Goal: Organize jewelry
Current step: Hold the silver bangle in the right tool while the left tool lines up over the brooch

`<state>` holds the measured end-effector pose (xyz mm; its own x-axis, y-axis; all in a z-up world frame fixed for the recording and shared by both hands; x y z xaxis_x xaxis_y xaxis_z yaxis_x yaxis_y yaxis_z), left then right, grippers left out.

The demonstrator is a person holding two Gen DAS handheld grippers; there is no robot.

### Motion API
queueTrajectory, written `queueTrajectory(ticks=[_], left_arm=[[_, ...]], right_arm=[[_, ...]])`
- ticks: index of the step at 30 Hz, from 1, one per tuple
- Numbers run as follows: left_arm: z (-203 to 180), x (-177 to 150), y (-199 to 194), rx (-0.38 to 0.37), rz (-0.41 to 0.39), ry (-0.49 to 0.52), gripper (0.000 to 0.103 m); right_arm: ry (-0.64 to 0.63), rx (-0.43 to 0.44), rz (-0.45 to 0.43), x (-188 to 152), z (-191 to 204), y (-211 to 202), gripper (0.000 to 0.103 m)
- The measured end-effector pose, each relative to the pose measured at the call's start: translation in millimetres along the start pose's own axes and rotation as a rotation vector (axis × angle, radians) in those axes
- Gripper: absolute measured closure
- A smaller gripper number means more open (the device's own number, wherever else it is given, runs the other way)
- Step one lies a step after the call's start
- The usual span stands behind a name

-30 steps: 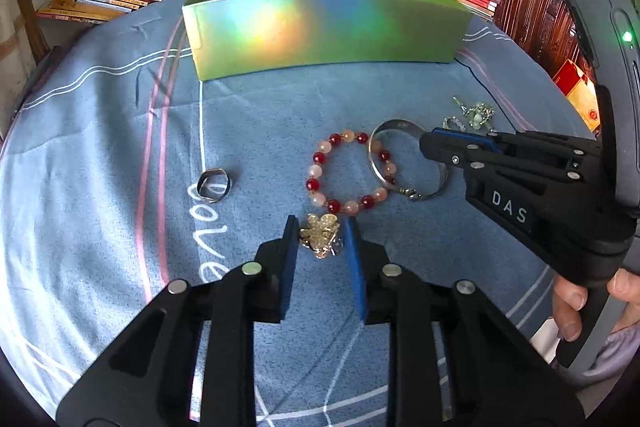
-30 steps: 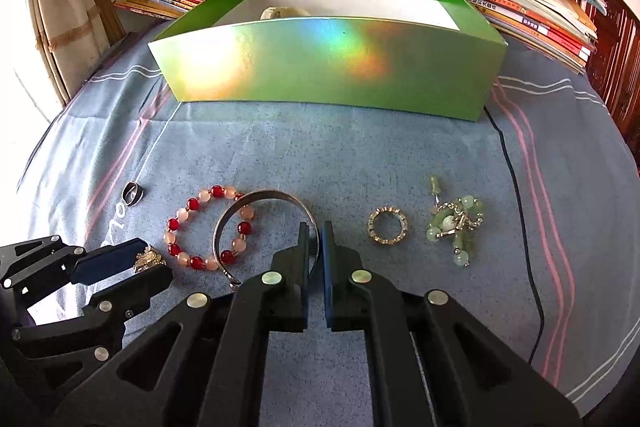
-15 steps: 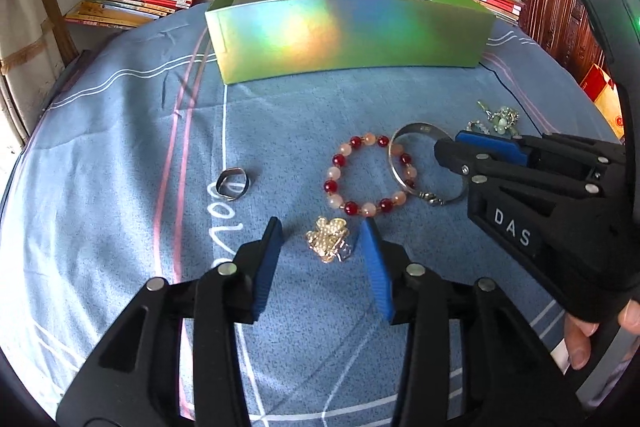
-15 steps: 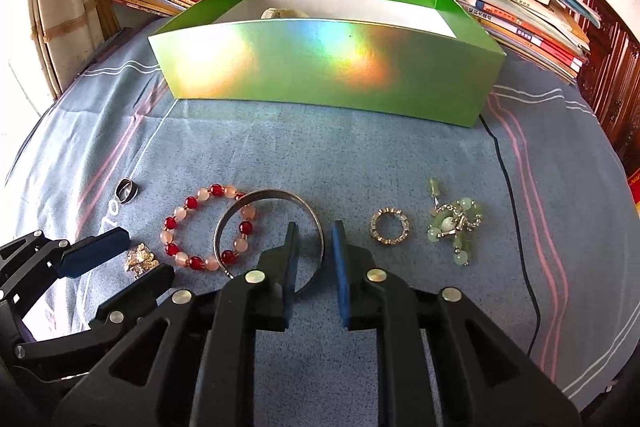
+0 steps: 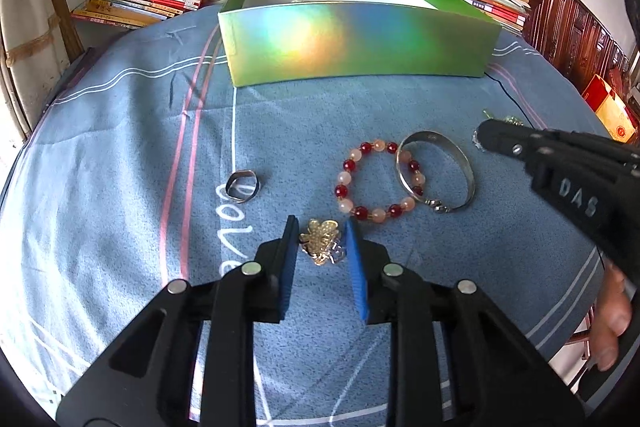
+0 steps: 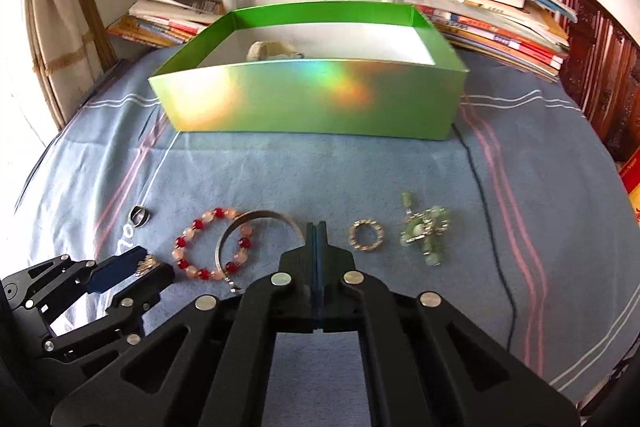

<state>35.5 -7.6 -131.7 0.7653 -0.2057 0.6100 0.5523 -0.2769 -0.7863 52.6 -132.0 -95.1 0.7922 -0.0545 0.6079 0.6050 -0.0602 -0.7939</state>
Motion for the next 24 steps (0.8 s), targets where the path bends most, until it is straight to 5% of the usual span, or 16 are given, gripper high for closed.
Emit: queueTrajectory(ticks=[7,13,15,17,24], left_arm=[[2.0,0.5,0.6,0.009,-0.002,-0.002,0.077],[3.5,1.6,1.2,0.004,0.000,-0.003,0.077],[3.6,1.6,1.2,0.003,-0.001,-0.002,0.077],[3.8,1.6,1.2,0.004,-0.002,-0.002,0.076],[6.8,3.7,2.7,0.003,-0.011,0.001,0.078]], right_arm=[[-0.014,0.008,0.031,-4.0,2.2,7.4,0.100],[-0.078,0.013,0.052,-3.4,21.2,21.8,0.075],[-0.095,0.007,0.062,-4.3,26.1,28.8,0.079],[-0.104,0.002,0.046,-3.4,28.0,28.2,0.097],[-0.036,0.032,0.039,-1.8,12.7,16.1,0.099]])
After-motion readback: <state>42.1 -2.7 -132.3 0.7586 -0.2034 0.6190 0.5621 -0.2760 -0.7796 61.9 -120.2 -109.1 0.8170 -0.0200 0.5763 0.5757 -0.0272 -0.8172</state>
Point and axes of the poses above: each gripper's, at about its wrist camera, not at the fingertips, and y roughly the way its jaws point, z to its left, x to its top, the point moved 5 cm from there along y, roughly the way its jaws point, and after that the axes turned 7 degrees about -x, right-handed, at the moved point
